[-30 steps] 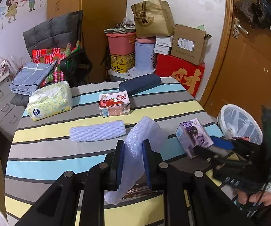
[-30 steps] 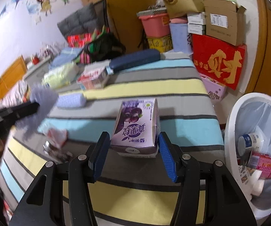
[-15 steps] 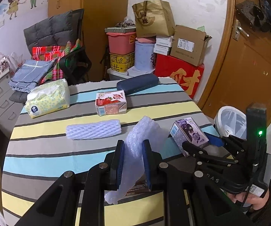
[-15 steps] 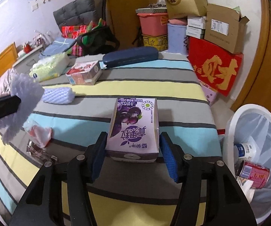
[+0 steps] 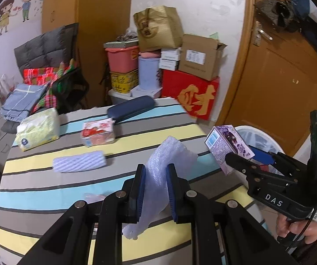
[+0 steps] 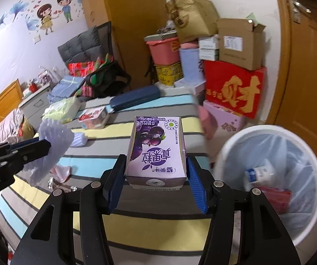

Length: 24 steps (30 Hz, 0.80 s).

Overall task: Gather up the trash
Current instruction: 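Carry the plastic wrap and purple carton with both tools over the bin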

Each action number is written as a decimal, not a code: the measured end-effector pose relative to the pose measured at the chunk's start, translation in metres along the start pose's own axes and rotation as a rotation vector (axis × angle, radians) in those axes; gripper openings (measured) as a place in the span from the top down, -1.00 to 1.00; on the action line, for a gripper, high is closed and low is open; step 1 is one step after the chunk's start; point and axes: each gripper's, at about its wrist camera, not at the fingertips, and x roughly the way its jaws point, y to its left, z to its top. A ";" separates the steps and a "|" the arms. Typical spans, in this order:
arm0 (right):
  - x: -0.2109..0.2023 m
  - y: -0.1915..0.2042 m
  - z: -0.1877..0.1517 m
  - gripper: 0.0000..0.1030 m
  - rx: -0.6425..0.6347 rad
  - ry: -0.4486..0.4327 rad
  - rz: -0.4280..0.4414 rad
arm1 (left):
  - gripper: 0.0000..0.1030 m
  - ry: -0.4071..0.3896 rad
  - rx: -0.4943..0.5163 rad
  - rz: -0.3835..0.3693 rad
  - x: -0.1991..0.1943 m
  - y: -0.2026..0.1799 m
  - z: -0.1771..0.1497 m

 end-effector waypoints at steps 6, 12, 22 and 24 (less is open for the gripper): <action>-0.017 -0.023 -0.001 -0.08 0.024 -0.030 -0.042 | 0.62 -0.007 0.032 -0.045 0.003 -0.038 0.005; -0.029 -0.053 -0.002 -0.08 0.061 -0.044 -0.086 | 0.62 -0.008 0.063 -0.097 0.011 -0.080 0.013; -0.044 -0.101 -0.012 -0.08 0.105 -0.036 -0.170 | 0.62 0.016 0.119 -0.192 0.036 -0.149 0.021; -0.043 -0.110 -0.015 -0.08 0.108 -0.025 -0.185 | 0.62 0.031 0.124 -0.210 0.045 -0.163 0.021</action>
